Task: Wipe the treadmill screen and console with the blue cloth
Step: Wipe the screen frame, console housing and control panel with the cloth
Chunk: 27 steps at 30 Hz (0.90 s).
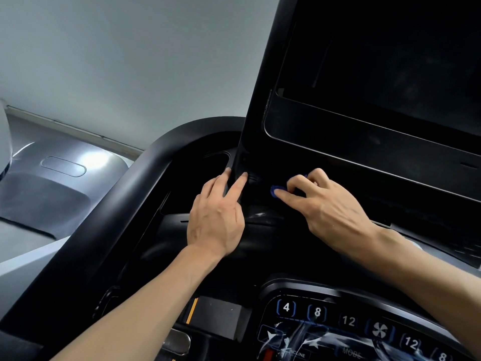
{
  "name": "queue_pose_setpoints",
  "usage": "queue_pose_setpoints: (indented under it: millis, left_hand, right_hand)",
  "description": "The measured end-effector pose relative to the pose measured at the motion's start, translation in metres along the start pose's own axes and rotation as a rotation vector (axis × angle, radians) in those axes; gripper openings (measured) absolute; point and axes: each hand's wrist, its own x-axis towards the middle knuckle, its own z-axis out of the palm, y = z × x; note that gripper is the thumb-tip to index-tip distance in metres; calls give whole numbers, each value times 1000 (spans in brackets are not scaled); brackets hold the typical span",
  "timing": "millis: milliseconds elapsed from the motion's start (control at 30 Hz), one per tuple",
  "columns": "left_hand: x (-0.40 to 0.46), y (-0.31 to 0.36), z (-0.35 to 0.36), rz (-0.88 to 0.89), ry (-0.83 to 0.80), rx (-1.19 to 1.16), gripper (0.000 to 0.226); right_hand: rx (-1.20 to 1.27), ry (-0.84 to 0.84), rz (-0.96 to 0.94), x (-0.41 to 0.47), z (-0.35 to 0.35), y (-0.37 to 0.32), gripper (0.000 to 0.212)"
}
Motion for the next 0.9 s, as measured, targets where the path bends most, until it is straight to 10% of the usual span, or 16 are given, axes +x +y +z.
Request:
queue_pose_setpoints:
  millis: [900]
  left_hand:
    - [0,2,-2,-67,22,-113,62]
  right_hand:
    - [-71,-71,85,-4,-13,-5,59]
